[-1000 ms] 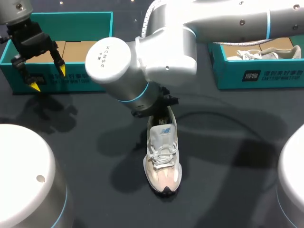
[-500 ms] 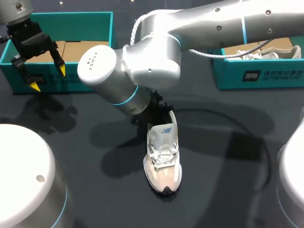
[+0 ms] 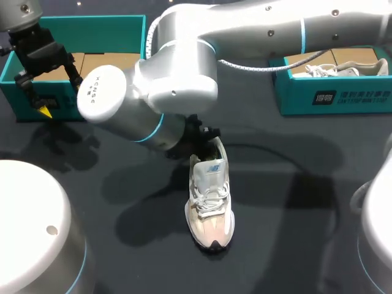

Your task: Take the shoe out of the shoebox, open the shoe tongue, remove and reinsert the insole, then place the shoe into the shoebox

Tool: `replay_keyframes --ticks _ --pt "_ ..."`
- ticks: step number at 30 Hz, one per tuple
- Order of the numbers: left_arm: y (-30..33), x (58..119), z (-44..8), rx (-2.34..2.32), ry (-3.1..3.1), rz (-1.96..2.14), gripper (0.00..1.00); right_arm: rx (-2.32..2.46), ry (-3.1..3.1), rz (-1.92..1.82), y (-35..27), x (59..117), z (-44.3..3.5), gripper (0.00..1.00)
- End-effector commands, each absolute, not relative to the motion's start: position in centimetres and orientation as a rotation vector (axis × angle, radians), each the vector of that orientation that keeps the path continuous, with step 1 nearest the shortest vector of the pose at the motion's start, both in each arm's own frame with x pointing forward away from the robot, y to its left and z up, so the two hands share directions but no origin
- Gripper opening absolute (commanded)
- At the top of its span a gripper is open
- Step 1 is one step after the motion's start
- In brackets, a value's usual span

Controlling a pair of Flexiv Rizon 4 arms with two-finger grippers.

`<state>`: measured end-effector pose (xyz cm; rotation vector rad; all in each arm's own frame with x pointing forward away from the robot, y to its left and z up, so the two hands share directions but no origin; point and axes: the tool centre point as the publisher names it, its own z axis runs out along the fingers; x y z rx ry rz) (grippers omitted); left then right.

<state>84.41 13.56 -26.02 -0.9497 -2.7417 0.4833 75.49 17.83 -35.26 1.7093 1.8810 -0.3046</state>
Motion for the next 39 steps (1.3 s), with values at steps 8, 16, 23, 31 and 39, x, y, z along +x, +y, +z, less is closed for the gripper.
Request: replay_keyframes --ticks 8,16,23,31,39 --pt "13.6 84.4 -26.0 -0.951 -2.741 0.480 1.00 1.806 1.853 -0.365 15.4 76.0 -39.0 0.00" --pt "13.6 84.4 -26.0 -0.951 -2.741 0.480 1.00 1.822 1.996 -0.340 16.0 75.7 -41.3 0.00" --pt "13.6 84.4 -26.0 -0.951 -2.741 0.480 1.00 1.749 2.008 -0.318 16.8 75.3 -38.7 0.00" --pt "13.6 84.4 -26.0 -0.951 -2.741 0.480 1.00 1.674 1.945 -0.206 16.8 75.1 -34.8 0.00" --pt "13.6 84.4 -26.0 -0.951 -2.741 0.480 1.00 1.680 1.966 -0.197 15.7 76.2 -36.6 0.00"
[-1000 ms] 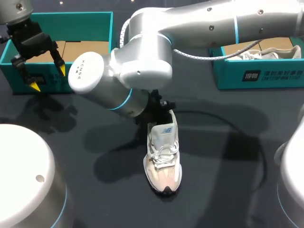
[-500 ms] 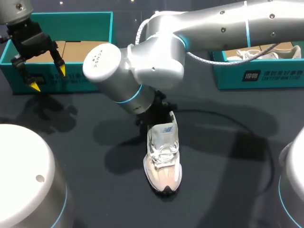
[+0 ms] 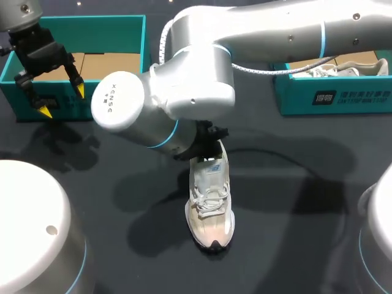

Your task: Take the shoe out of the shoebox, open the shoe tongue, remove and reinsert the insole, then place the shoe into the shoebox

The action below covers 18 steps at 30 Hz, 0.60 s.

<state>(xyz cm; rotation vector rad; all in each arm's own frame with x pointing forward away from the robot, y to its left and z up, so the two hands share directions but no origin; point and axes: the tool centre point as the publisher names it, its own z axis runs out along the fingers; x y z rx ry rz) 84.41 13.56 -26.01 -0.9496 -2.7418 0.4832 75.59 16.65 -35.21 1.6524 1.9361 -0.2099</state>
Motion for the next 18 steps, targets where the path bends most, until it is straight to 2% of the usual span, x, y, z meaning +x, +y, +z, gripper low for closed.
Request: replay_keyframes --ticks 1,12,18 --pt "13.6 84.4 -26.0 -0.951 -2.741 0.480 1.00 1.691 1.977 -0.197 15.6 76.3 -36.9 0.00" --pt "13.6 84.4 -26.0 -0.951 -2.741 0.480 1.00 1.793 2.110 -0.163 16.4 75.7 -40.3 0.00" --pt "13.6 84.4 -26.0 -0.951 -2.741 0.480 1.00 1.853 2.236 -0.253 17.1 75.6 -40.1 0.00"
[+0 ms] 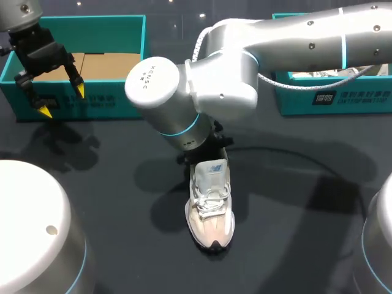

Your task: Take the shoe out of the shoebox, open the shoe tongue, remove and reinsert the insole, then place the shoe into the shoebox

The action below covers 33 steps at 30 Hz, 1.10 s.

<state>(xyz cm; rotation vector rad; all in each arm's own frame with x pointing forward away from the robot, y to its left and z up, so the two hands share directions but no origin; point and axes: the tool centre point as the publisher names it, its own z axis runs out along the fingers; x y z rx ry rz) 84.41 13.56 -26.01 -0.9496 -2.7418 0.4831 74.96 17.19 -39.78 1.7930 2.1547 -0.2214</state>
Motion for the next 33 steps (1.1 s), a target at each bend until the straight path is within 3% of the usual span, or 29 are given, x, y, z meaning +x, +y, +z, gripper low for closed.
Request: replay_keyframes --ticks 1,7,23,33 --pt "13.6 84.4 -26.0 -0.951 -2.741 0.480 1.00 1.869 2.231 -0.250 17.1 75.6 -39.2 0.00" --pt "13.6 84.4 -26.0 -0.951 -2.741 0.480 1.00 1.860 2.210 -0.150 18.0 75.6 -35.8 0.00" --pt "13.6 84.4 -26.0 -0.951 -2.741 0.480 1.00 1.974 2.358 -0.207 18.8 74.3 -42.3 0.00" --pt "13.6 84.4 -26.0 -0.951 -2.741 0.480 1.00 2.033 2.255 -0.257 17.8 71.4 -39.2 0.00"
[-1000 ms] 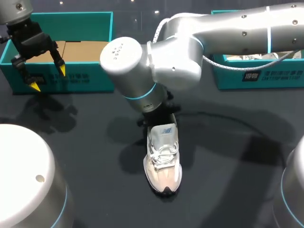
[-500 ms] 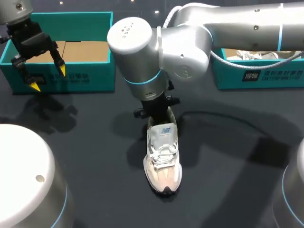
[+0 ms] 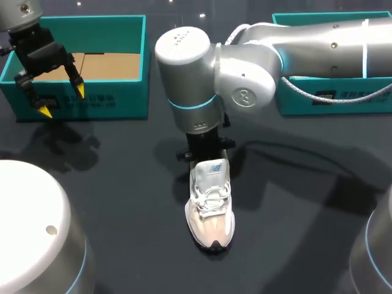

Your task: Take the shoe out of the shoebox, open the shoe tongue, remove and reinsert the insole, then place the shoe into the shoebox

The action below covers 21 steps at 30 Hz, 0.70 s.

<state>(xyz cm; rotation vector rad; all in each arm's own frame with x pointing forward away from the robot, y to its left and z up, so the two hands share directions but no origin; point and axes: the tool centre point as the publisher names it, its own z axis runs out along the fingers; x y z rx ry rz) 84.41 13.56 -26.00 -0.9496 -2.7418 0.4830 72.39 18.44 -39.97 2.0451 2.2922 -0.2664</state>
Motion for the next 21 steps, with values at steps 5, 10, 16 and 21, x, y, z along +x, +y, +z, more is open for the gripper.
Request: replay_keyframes --ticks 5,10,16,21 --pt "13.6 84.4 -26.0 -0.951 -2.741 0.480 1.00 2.022 2.245 -0.232 17.5 71.8 -37.3 0.00" --pt "13.6 84.4 -26.0 -0.951 -2.741 0.480 1.00 2.051 2.275 -0.215 17.7 72.5 -36.6 0.00" --pt "13.6 84.4 -26.0 -0.951 -2.741 0.480 1.00 2.143 2.314 -0.239 18.0 72.6 -36.9 0.00" --pt "13.6 84.4 -26.0 -0.951 -2.741 0.480 1.00 2.218 2.295 -0.335 18.5 71.8 -36.7 0.00"
